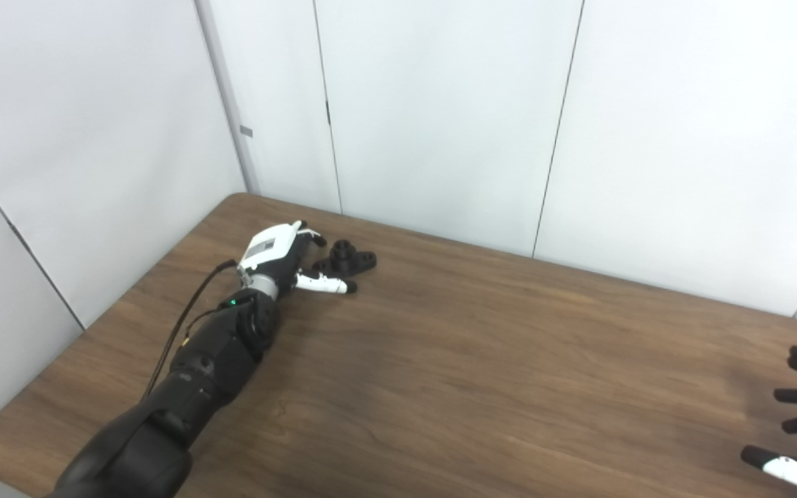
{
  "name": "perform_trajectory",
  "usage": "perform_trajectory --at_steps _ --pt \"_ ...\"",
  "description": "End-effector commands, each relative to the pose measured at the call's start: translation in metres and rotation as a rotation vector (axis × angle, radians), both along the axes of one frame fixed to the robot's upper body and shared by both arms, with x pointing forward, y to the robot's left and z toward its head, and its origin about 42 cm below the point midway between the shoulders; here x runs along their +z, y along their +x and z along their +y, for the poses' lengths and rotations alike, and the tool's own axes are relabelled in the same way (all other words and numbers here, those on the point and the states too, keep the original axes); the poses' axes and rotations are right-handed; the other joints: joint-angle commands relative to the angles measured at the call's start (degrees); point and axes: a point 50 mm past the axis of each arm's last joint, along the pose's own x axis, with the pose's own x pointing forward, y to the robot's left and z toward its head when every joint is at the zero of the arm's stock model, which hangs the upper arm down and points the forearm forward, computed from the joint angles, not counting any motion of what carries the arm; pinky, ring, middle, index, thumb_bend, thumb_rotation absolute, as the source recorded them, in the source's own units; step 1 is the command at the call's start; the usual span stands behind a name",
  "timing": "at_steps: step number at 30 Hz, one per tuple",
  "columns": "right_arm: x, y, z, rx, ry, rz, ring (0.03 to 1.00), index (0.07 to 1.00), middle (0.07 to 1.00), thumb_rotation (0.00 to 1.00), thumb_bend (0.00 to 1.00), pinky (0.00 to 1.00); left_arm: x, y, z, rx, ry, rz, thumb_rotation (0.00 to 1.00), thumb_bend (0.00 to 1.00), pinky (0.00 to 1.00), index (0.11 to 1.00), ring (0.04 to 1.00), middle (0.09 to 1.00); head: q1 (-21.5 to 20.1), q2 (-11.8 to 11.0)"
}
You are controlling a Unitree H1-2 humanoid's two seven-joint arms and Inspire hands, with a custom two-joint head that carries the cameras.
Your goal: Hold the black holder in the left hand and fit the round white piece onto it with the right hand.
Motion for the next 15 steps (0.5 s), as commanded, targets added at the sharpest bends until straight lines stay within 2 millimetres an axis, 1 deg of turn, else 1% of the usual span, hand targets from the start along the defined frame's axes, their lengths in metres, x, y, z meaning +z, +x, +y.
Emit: perform_trajectory --at_steps 1,4,6,7,8,9,11,13,15 --pt "0.024 0.006 -0.003 0.015 -0.011 -0.093 0.722 0.855 0.870 0.17 0.80 0.55 -0.002 0.000 0.007 0.033 -0.051 0.022 0.24 0.85 0.99 0.748 1.000 0.984 -0.21 0.00" --pt "0.027 0.005 -0.002 0.010 -0.013 -0.091 0.732 0.857 0.877 0.19 0.81 0.56 -0.010 -0.001 0.005 0.030 -0.160 0.025 0.15 0.84 1.00 0.690 1.000 0.987 -0.39 0.20" --pt "0.028 0.006 -0.003 0.011 -0.012 -0.097 0.736 0.856 0.880 0.19 0.81 0.56 -0.016 -0.002 0.004 0.026 -0.194 0.031 0.12 0.84 1.00 0.651 1.000 0.986 -0.41 0.28" --pt "0.029 0.006 -0.003 0.013 -0.012 -0.101 0.728 0.854 0.878 0.18 0.80 0.54 -0.019 -0.002 0.003 0.023 -0.203 0.034 0.08 0.65 1.00 0.556 1.000 0.979 -0.43 0.33" --pt "0.029 0.006 -0.003 0.014 -0.012 -0.105 0.725 0.853 0.878 0.18 0.80 0.54 -0.022 -0.002 0.002 0.023 -0.214 0.036 0.07 0.59 1.00 0.524 1.000 0.976 -0.43 0.33" --pt "0.030 0.006 -0.004 0.015 -0.012 -0.108 0.724 0.853 0.878 0.18 0.80 0.54 -0.026 -0.003 0.001 0.021 -0.223 0.040 0.07 0.56 1.00 0.506 1.000 0.971 -0.51 0.38" --pt "0.031 0.007 -0.005 0.014 -0.011 -0.108 0.722 0.851 0.879 0.18 0.80 0.54 -0.032 -0.004 -0.002 0.015 -0.227 0.053 0.06 0.53 1.00 0.489 1.000 0.950 -0.52 0.39" --pt "0.031 0.007 -0.006 0.012 -0.008 -0.111 0.727 0.852 0.881 0.20 0.80 0.55 -0.038 -0.006 -0.005 0.005 -0.233 0.067 0.06 0.53 1.00 0.485 1.000 0.941 -0.57 0.40" --pt "0.032 0.007 -0.007 0.011 -0.007 -0.116 0.719 0.850 0.879 0.20 0.80 0.54 -0.043 -0.008 -0.008 -0.010 -0.239 0.077 0.06 0.52 1.00 0.484 1.000 0.934 -0.61 0.50"
